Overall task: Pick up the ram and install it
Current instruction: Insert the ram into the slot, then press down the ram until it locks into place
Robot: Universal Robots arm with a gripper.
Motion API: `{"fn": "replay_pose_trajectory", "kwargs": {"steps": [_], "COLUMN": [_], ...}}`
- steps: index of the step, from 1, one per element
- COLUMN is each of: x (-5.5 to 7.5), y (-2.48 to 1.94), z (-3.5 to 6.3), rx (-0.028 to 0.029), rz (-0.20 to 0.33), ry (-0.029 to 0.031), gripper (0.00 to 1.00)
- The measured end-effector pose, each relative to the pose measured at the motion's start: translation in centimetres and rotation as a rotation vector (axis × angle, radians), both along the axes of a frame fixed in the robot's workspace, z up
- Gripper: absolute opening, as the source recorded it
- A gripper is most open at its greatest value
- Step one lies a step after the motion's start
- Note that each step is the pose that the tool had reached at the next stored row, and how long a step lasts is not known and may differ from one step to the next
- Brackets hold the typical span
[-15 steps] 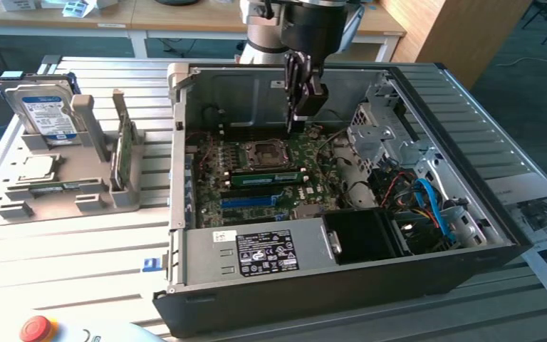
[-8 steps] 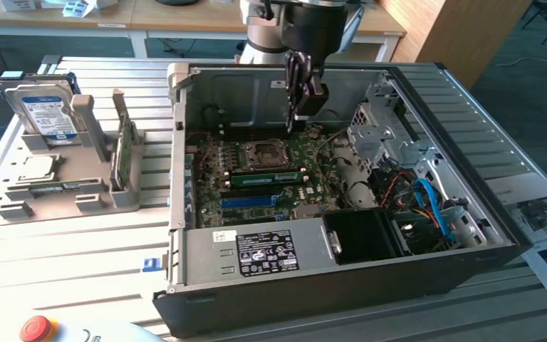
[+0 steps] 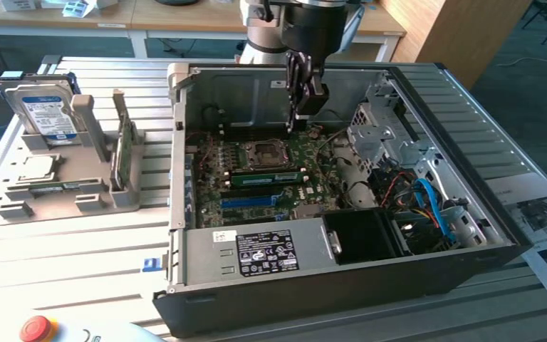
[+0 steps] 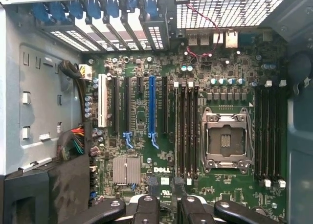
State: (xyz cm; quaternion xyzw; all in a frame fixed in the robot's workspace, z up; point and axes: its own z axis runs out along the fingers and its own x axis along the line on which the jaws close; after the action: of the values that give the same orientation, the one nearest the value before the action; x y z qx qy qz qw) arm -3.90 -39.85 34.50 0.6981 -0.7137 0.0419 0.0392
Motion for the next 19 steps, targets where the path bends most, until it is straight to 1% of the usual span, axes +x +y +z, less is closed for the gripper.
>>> {"fn": "replay_pose_trajectory", "kwargs": {"steps": [1, 2, 7, 19], "x": [0.00, 0.00, 0.00, 0.00], "y": [0.00, 0.00, 0.00, 0.00], "z": [0.00, 0.03, 0.25, 0.26], "rx": [0.0024, 0.0034, 0.0059, 0.0058], "rz": [-0.001, -0.002, -0.007, -0.008], "ry": [-0.0007, -0.0011, -0.0030, -0.0029], "gripper": [0.25, 0.25, 0.25, 0.25]}}
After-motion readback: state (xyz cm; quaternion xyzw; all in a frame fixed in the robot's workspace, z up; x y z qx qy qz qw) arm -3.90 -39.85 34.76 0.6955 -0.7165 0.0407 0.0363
